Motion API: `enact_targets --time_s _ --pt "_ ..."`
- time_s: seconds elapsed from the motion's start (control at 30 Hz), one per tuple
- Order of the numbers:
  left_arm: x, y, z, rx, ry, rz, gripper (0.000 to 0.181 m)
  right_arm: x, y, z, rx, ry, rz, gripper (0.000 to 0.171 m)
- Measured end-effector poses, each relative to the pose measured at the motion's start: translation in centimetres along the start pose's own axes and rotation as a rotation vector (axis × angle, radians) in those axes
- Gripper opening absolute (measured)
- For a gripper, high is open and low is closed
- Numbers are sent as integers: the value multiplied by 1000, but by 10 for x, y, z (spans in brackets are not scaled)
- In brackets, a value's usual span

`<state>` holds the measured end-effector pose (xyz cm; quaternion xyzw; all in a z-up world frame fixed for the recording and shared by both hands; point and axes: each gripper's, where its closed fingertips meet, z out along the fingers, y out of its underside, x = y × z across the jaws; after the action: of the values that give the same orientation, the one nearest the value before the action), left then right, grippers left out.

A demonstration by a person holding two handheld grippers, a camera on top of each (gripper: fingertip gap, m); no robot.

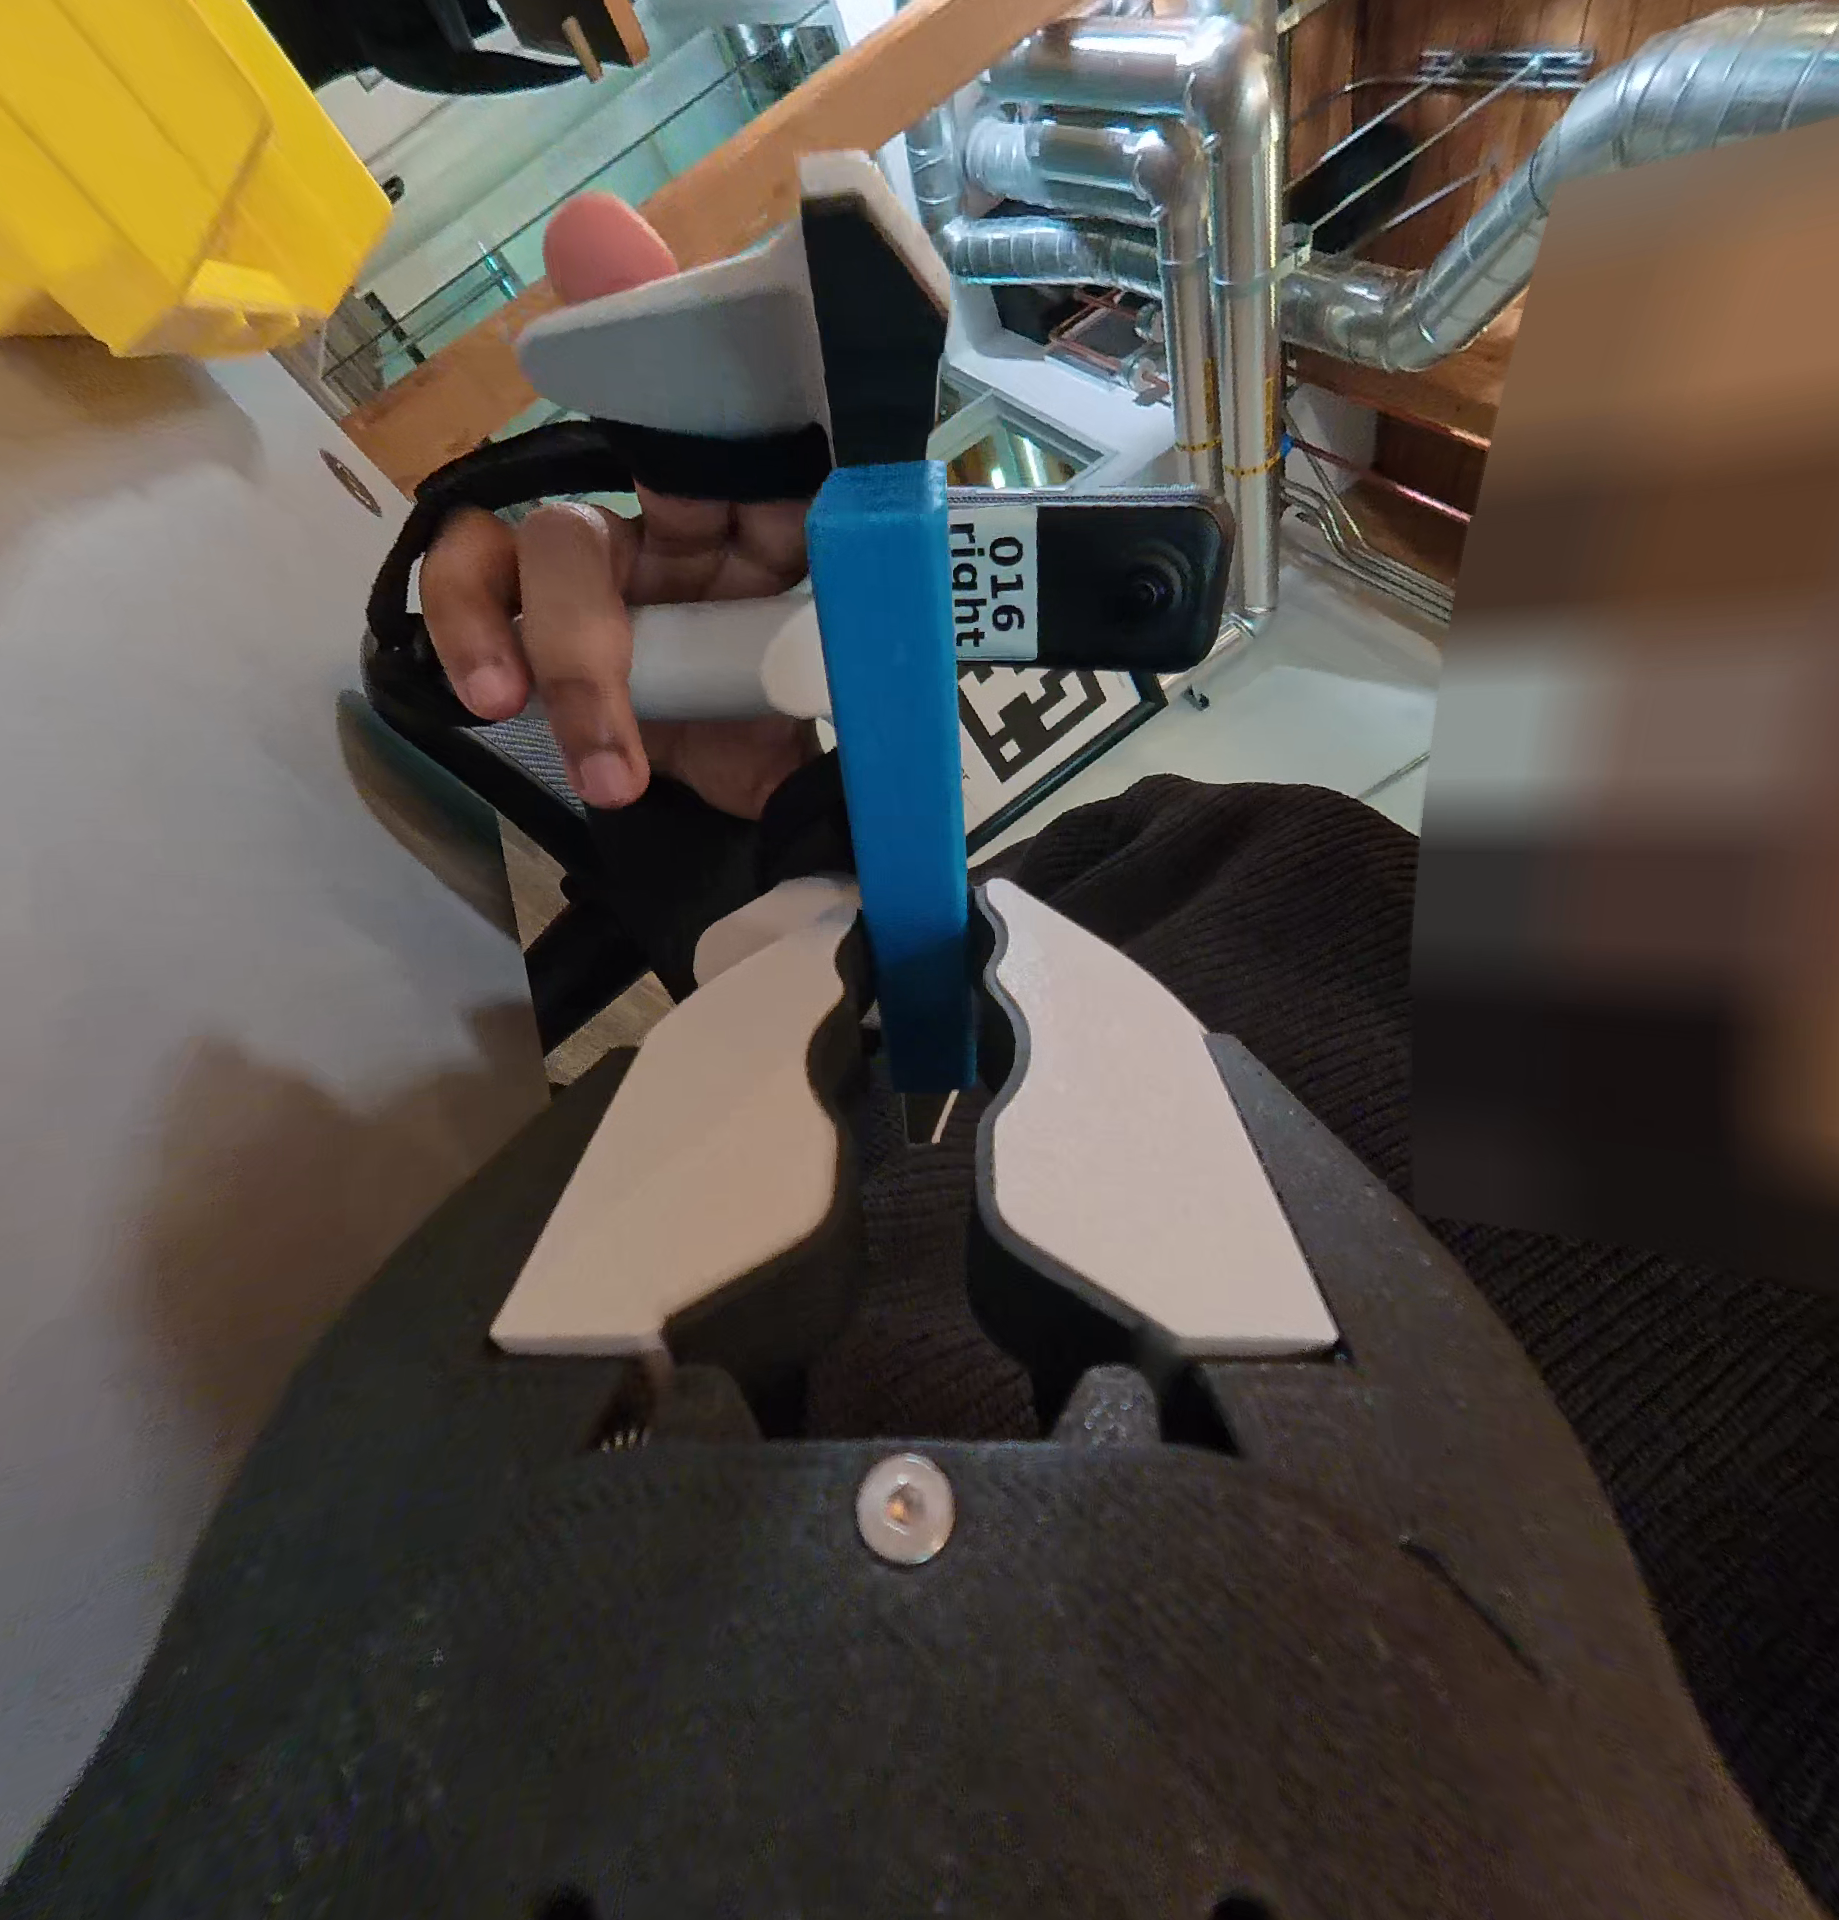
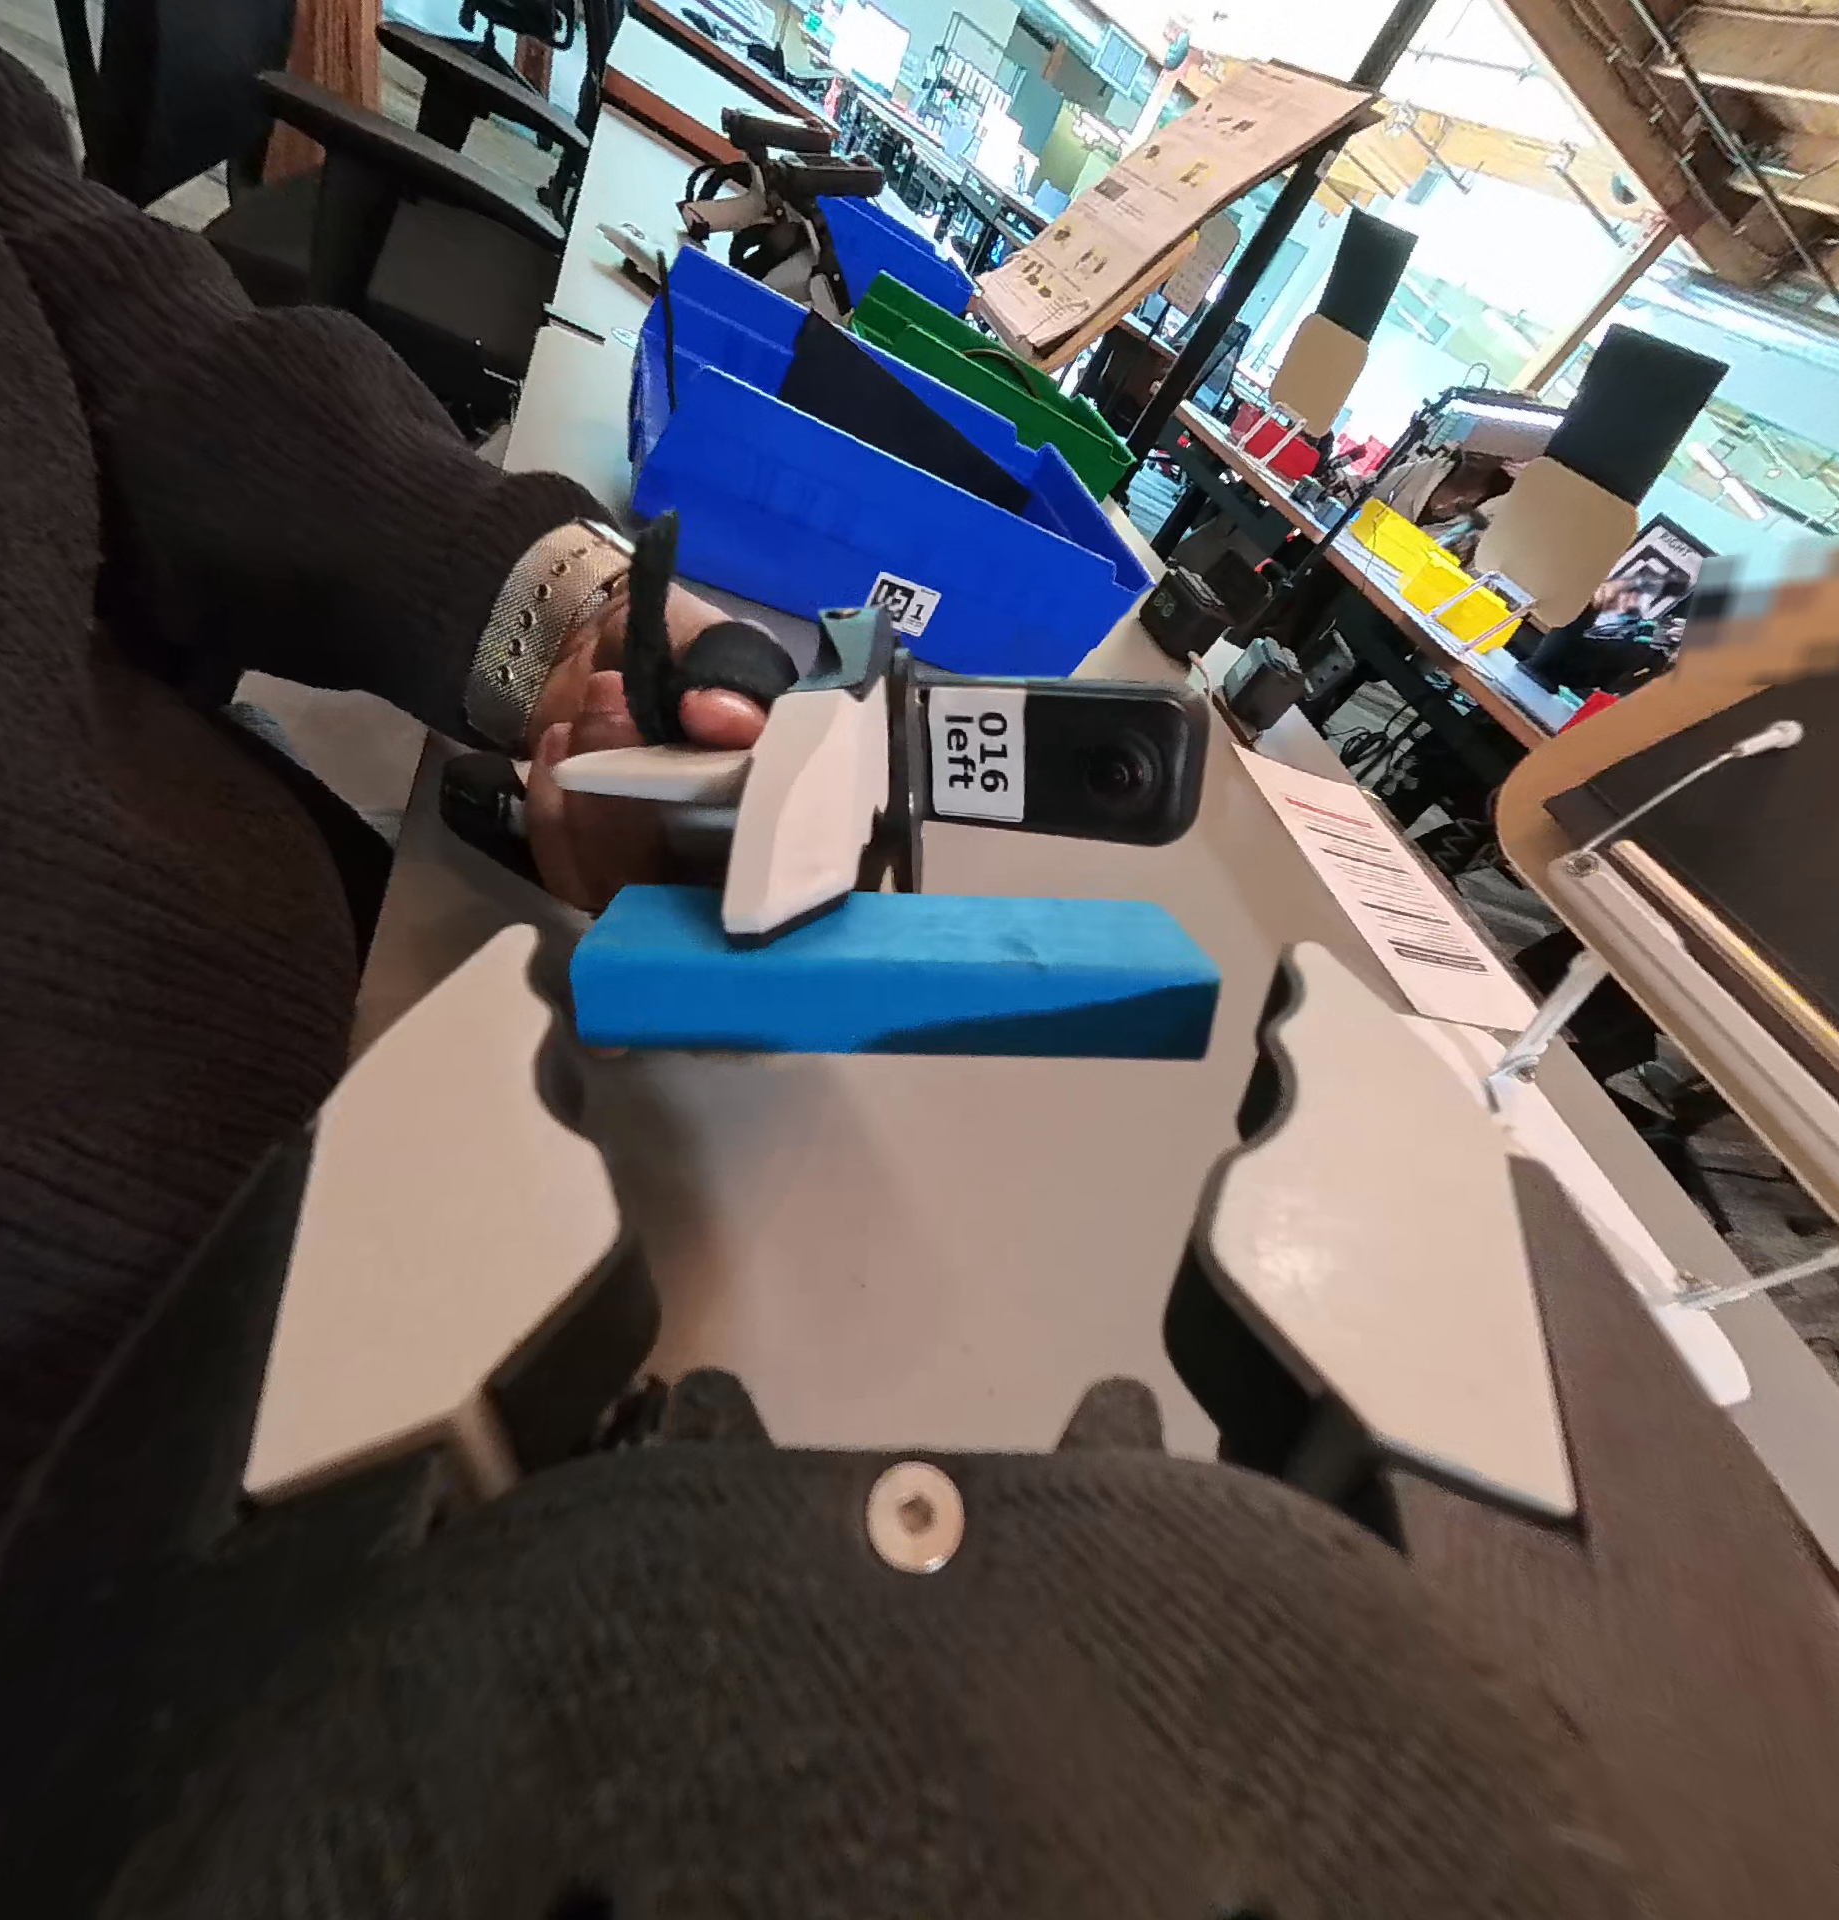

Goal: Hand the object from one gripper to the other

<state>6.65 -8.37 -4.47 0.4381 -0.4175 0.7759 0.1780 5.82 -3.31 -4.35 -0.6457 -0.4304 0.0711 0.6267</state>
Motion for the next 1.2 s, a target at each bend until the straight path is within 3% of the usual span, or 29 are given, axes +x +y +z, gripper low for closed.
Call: enact_targets --time_s 0.17,0.5,0.57,0.63,0.8,1.0,1.2 --pt "4 2 2 -10 23 1 18 -5 -9 -1 20 -10 -32 113" --pt "11 -1 3 12 59 47 19 -3 -15 -3 22 19 -34 112" --pt "6 -7 1 58 24 57 26 1 -14 -4 16 36 -30 112" --pt "0 -12 -3 92 -16 48 47 5 -11 -6 1 56 -21 112" --pt "-31 -35 -23 214 -311 150 74 19 19 -7 -175 127 -28 112" --pt "-51 -43 -35 207 -598 297 56 27 63 -7 -476 196 -135 112" --pt "-77 -31 -34 79 -832 389 58 25 82 -5 -675 229 -272 112"
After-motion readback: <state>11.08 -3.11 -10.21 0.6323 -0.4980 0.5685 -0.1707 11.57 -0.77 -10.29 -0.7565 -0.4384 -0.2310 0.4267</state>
